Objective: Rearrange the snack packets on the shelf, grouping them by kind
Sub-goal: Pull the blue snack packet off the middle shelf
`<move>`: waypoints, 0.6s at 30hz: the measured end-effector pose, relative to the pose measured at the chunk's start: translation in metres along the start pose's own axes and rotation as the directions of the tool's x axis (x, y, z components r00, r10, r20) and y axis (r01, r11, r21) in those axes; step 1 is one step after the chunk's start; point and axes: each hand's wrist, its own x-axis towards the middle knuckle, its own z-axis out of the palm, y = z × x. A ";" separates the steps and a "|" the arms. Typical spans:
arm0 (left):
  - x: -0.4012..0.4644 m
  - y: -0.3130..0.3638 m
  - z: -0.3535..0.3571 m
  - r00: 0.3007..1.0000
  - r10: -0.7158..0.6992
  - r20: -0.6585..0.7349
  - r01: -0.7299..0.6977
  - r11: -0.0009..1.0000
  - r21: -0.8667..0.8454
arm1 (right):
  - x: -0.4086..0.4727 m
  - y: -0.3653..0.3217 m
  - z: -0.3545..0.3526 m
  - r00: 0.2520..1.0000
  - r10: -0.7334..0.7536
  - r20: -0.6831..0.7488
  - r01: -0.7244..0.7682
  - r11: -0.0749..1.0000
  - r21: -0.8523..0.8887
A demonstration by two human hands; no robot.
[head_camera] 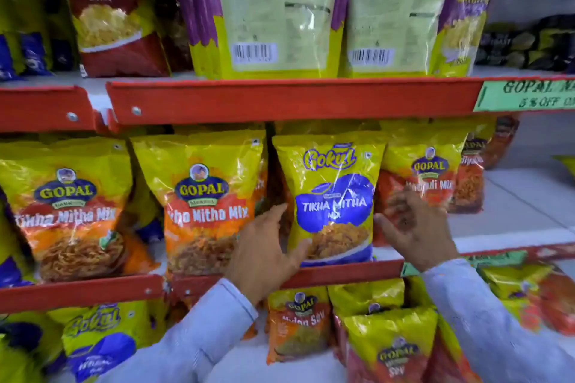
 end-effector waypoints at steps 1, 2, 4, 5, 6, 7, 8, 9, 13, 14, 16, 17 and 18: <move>0.005 0.000 0.009 0.998 -0.051 0.038 0.051 0.999 -0.003 | 0.000 0.011 0.003 0.991 0.101 0.085 -0.107 0.992 0.061; 0.009 0.002 0.015 0.994 -0.088 0.070 0.089 0.996 -0.021 | 0.000 0.013 0.007 0.964 0.169 0.204 -0.207 0.961 0.183; 0.019 -0.002 0.024 0.979 -0.151 0.141 0.164 0.983 -0.085 | 0.002 0.021 0.017 0.890 0.193 0.413 -0.330 0.898 0.292; 0.022 -0.006 0.031 0.974 -0.168 0.152 0.189 0.973 -0.134 | 0.004 0.027 0.025 0.888 0.144 0.437 -0.303 0.898 0.320; 0.022 -0.006 0.032 0.969 -0.194 0.156 0.219 0.961 -0.168 | 0.004 0.029 0.028 0.889 0.106 0.446 -0.279 0.897 0.343; 0.021 -0.010 0.035 0.968 -0.206 0.144 0.233 0.950 -0.209 | 0.002 0.032 0.031 0.896 0.087 0.435 -0.266 0.890 0.371; 0.019 -0.013 0.036 0.971 -0.203 0.125 0.229 0.941 -0.248 | 0.000 0.029 0.029 0.909 0.071 0.411 -0.251 0.880 0.403; 0.016 -0.014 0.037 0.973 -0.206 0.103 0.227 0.931 -0.285 | -0.003 0.025 0.027 0.925 0.060 0.375 -0.236 0.864 0.444; -0.011 -0.001 0.020 0.991 -0.121 -0.065 0.087 0.920 -0.383 | -0.029 -0.009 0.015 0.982 0.030 0.189 -0.128 0.839 0.530; -0.021 0.003 0.011 0.990 -0.103 -0.099 0.055 0.915 -0.399 | -0.038 -0.020 0.012 0.990 0.023 0.142 -0.095 0.846 0.525; -0.043 -0.001 -0.004 0.984 -0.085 -0.159 0.013 0.914 -0.406 | -0.062 -0.038 0.009 0.997 -0.004 0.074 -0.033 0.869 0.493; -0.057 -0.009 -0.008 0.982 -0.090 -0.168 0.011 0.905 -0.425 | -0.076 -0.046 0.012 0.998 -0.026 0.060 -0.005 0.885 0.466; -0.072 -0.020 -0.010 0.980 -0.111 -0.162 0.029 0.897 -0.441 | -0.091 -0.054 0.016 0.997 -0.042 0.057 0.013 0.901 0.434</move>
